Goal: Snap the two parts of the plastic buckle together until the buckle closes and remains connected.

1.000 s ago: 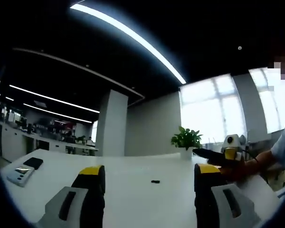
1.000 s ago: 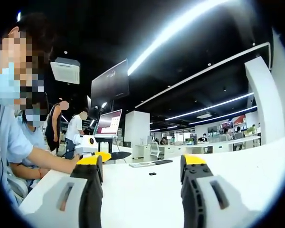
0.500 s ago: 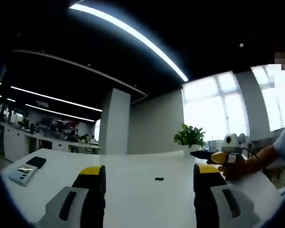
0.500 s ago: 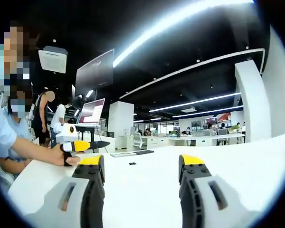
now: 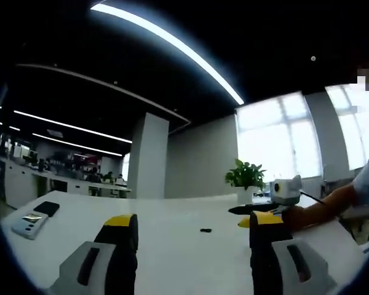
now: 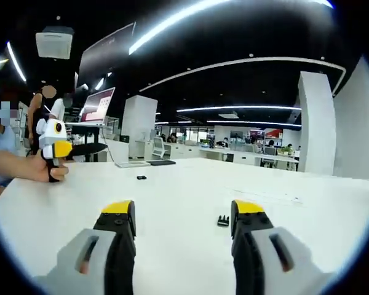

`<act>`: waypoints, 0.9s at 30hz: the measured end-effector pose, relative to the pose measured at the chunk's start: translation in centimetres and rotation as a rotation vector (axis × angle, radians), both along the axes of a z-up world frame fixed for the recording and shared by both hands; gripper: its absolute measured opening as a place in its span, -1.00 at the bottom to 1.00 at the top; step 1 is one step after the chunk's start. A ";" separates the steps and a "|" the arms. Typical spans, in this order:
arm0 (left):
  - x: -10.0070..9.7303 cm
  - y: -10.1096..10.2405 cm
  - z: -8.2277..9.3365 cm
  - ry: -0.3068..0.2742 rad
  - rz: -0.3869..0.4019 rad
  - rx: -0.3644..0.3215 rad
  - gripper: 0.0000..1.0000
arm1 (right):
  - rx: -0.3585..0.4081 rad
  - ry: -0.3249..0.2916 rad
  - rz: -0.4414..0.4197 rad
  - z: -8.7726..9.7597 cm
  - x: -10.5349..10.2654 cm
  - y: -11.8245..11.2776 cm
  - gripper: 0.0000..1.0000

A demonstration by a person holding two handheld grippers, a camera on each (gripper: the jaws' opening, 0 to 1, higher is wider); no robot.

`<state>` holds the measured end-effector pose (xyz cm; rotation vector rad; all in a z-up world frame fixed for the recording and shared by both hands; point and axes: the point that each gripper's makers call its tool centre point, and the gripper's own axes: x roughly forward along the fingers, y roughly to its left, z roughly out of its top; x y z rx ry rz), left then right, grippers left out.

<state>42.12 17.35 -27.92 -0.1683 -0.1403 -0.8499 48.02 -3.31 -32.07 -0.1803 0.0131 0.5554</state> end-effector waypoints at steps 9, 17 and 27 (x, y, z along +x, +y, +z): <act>0.2 -0.1 0.1 -0.016 0.001 0.014 0.50 | -0.012 0.112 -0.104 -1.9 4.1 -1.8 0.11; 0.0 0.1 0.5 -0.035 0.018 -0.003 0.50 | -0.048 0.168 -0.131 -3.1 5.4 -2.4 -0.05; -0.2 -0.1 0.2 -0.035 0.025 0.008 0.48 | -0.102 0.241 -0.127 -4.7 5.7 -2.3 -0.21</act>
